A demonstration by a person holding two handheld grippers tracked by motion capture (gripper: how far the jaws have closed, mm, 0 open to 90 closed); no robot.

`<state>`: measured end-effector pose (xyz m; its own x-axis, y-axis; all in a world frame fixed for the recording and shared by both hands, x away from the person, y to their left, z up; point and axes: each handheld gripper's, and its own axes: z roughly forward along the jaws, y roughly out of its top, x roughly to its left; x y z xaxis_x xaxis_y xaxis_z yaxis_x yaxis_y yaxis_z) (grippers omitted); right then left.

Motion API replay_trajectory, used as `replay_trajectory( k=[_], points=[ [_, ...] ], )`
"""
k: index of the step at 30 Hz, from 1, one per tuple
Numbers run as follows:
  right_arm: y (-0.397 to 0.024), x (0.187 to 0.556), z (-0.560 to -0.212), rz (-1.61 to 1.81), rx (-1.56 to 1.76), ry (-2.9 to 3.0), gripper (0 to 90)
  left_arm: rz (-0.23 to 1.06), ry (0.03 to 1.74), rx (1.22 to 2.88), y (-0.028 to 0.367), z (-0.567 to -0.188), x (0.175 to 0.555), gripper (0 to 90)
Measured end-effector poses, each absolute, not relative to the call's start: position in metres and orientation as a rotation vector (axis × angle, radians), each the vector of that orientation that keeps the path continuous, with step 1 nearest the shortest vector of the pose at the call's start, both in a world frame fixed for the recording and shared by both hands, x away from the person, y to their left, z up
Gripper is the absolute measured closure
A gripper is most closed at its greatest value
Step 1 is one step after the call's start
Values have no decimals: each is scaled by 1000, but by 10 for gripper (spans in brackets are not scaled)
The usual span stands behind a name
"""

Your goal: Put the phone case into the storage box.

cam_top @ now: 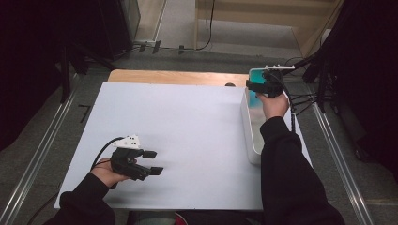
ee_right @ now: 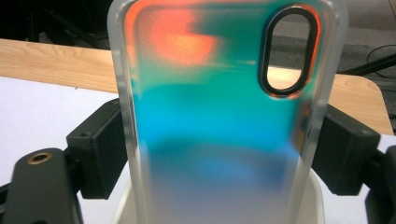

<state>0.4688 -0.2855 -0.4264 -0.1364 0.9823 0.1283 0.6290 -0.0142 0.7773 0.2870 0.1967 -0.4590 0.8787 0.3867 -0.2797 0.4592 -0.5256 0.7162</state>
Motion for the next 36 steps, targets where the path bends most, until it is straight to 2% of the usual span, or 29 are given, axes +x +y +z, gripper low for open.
replay_trajectory(
  k=[7,11,26,36],
  points=[
    [-284,466,-431,915,1645,1845,138,-108,602,2181,197,-459,287,280],
    [-283,466,-431,898,1608,1885,9,-105,604,2179,196,-459,287,280],
    [-286,469,-426,915,1601,1875,7,-107,601,2181,197,-459,287,280],
    [-288,468,-410,950,1613,1857,7,-107,608,2183,197,-459,287,280]
  ],
)
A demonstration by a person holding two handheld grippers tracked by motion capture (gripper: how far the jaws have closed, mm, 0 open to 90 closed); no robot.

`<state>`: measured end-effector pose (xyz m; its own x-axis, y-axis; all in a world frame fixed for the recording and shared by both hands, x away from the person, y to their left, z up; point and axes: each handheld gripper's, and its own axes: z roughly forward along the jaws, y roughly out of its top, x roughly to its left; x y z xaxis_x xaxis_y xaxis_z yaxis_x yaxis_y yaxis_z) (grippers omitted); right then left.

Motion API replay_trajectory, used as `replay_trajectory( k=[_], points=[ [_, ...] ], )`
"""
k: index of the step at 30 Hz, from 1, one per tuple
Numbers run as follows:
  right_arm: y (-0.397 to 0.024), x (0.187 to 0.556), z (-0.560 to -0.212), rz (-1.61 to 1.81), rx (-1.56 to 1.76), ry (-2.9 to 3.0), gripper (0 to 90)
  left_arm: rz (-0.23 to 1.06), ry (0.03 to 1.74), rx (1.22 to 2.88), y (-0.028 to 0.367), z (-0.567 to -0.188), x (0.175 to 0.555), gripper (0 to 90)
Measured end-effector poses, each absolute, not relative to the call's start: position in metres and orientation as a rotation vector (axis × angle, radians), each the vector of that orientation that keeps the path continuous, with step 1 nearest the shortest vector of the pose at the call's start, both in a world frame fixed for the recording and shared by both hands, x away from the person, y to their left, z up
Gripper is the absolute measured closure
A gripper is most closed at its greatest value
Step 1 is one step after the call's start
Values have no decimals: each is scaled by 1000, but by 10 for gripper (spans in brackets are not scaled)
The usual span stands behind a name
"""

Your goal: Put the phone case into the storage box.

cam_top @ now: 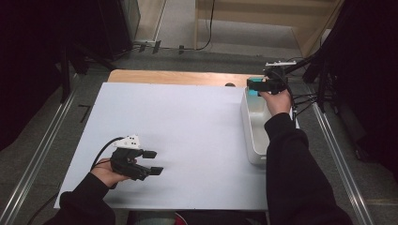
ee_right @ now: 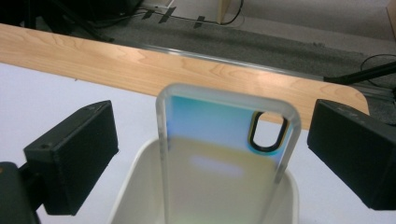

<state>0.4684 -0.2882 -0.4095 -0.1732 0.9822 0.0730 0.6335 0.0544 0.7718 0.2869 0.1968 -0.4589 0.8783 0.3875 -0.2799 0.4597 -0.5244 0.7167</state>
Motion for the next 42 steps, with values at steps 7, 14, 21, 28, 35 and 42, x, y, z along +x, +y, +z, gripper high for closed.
replay_trajectory(
  k=[7,14,21,28,35,42],
  points=[
    [-289,465,-389,972,1587,1865,7,-113,617,2177,197,-459,287,280],
    [-286,460,-373,1008,1553,1896,7,-111,619,2178,197,-459,287,280],
    [-279,453,-362,1105,1464,1990,9,-109,620,2178,198,-459,288,280],
    [-271,444,-356,1157,1390,2060,9,-109,620,2171,198,-459,288,280],
    [-263,438,-353,1178,1333,2128,10,-111,622,2170,198,-459,288,280],
    [-252,431,-351,1178,1262,2212,41,-113,620,2170,199,-458,288,280]
  ],
)
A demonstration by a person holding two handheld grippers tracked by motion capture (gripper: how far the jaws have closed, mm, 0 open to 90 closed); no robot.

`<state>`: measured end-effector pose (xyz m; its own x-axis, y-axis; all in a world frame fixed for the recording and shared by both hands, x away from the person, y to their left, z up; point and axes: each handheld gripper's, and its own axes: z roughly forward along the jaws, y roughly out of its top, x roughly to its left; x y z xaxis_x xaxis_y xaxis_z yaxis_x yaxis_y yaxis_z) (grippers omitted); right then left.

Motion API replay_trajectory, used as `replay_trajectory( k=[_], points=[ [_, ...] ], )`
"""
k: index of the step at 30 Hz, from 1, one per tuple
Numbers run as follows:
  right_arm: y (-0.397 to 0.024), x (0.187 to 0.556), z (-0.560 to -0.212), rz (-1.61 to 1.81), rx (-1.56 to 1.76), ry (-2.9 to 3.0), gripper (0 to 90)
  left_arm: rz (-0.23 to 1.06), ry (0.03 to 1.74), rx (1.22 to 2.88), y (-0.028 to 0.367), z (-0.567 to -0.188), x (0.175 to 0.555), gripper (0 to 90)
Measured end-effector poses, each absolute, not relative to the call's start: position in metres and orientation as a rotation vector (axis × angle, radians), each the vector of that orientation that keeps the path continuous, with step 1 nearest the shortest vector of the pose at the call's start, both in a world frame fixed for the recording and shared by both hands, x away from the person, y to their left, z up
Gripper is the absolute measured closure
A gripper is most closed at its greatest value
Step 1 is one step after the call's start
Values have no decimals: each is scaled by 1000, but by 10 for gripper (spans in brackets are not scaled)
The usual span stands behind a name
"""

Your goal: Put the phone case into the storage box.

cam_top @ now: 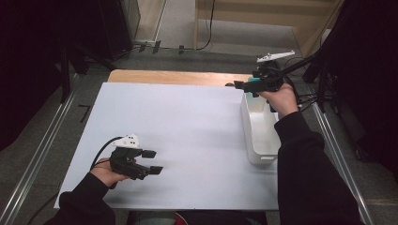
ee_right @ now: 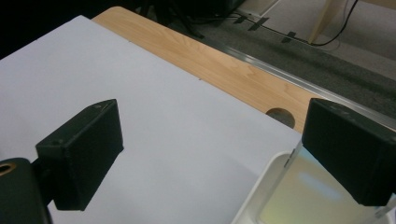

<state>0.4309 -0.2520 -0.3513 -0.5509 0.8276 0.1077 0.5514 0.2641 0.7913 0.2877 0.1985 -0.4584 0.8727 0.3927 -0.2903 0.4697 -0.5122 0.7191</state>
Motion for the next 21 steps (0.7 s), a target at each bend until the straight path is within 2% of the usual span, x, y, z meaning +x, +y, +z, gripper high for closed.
replay_trajectory(
  k=[21],
  points=[
    [-223,401,-359,1172,1258,2239,41,-112,622,2167,199,-459,287,280]
  ],
)
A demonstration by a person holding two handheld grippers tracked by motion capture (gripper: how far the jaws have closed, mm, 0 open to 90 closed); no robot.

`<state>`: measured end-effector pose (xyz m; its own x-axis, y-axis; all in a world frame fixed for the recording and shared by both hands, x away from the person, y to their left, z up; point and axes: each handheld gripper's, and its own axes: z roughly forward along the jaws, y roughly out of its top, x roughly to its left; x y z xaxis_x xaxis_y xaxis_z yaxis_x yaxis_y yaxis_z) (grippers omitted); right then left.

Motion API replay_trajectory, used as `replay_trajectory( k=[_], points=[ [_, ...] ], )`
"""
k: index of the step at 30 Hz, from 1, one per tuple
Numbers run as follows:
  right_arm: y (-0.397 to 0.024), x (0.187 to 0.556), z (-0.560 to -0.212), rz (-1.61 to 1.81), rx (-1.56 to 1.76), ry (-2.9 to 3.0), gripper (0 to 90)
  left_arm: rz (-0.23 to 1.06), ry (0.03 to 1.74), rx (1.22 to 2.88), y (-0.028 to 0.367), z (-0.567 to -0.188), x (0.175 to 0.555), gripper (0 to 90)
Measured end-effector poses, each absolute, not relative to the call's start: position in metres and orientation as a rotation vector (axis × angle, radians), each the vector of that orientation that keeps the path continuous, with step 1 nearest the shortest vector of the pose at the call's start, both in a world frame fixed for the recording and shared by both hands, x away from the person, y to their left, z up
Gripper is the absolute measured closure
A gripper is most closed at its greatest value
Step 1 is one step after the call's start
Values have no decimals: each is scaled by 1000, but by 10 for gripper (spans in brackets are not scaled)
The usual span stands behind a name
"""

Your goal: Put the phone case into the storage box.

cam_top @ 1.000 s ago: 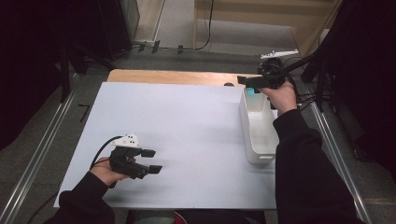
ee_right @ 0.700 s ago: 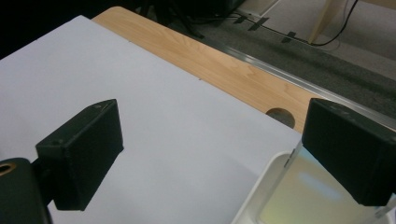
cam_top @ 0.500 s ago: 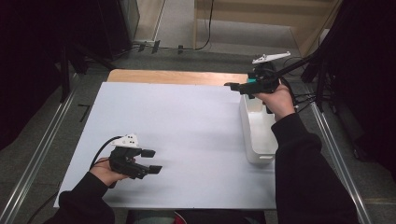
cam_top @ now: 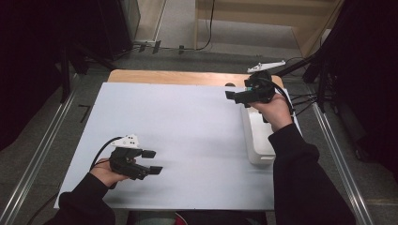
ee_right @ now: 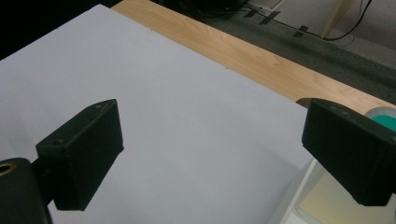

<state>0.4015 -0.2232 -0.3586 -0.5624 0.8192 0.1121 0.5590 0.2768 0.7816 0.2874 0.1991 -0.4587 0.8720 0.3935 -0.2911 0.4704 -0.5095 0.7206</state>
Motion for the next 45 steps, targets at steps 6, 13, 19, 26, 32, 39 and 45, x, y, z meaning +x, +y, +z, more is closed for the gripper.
replay_trajectory(
  k=[6,13,19,26,32,39,45],
  points=[
    [-220,389,-363,1164,1248,2253,41,-113,625,2165,199,-459,287,280],
    [-217,375,-369,1184,1260,2268,41,-111,621,2167,199,-459,288,280],
    [-215,365,-375,1189,1247,2278,41,-109,623,2166,199,-459,287,280],
    [-214,354,-385,1186,1227,2302,41,-112,622,2167,200,-459,287,280],
    [-213,344,-388,1192,1214,2322,42,-110,622,2167,200,-459,287,280],
    [-208,332,-390,1212,1191,2347,46,-103,618,2171,200,-458,287,280],
    [-203,324,-395,1215,1166,2366,52,-102,615,2169,201,-458,287,280]
  ],
)
